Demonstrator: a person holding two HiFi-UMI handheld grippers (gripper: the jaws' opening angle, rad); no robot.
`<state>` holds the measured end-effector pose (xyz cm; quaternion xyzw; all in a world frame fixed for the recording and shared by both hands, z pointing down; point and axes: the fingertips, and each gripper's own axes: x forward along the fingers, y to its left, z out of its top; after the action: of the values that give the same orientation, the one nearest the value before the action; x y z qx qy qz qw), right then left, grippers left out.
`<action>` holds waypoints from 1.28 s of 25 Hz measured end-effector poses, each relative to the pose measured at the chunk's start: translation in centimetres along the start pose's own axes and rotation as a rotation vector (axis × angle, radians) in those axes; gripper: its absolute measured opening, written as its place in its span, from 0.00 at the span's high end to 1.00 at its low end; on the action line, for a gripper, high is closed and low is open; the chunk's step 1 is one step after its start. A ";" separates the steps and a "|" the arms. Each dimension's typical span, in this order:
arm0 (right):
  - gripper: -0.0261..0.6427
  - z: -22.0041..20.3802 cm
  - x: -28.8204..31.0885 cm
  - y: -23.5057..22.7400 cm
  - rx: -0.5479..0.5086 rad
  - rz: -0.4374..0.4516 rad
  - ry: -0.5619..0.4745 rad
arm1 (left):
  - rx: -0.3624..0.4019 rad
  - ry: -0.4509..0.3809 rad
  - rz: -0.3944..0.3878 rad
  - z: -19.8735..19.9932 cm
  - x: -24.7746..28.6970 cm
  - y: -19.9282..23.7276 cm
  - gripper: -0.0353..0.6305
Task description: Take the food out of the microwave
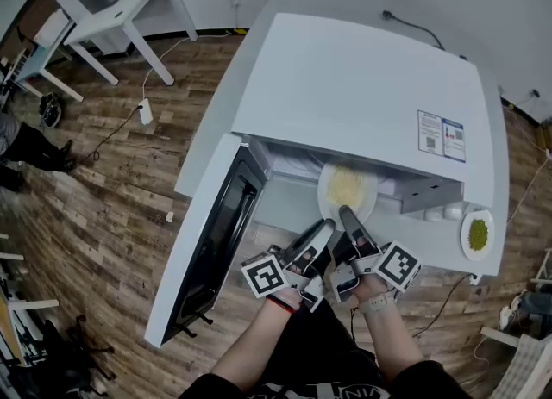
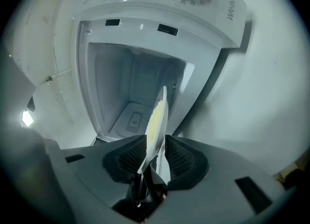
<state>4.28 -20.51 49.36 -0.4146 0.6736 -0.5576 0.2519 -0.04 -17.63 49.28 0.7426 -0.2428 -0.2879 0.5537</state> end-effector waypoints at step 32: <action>0.86 -1.6 -2.9 0.0 0.094 0.090 0.050 | 0.150 0.059 0.044 -0.4 -0.2 0.0 0.77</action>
<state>4.58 -17.17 49.43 -0.3574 0.6708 -0.5869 0.2790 0.14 -17.25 49.44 0.7847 -0.2634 -0.2347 0.5097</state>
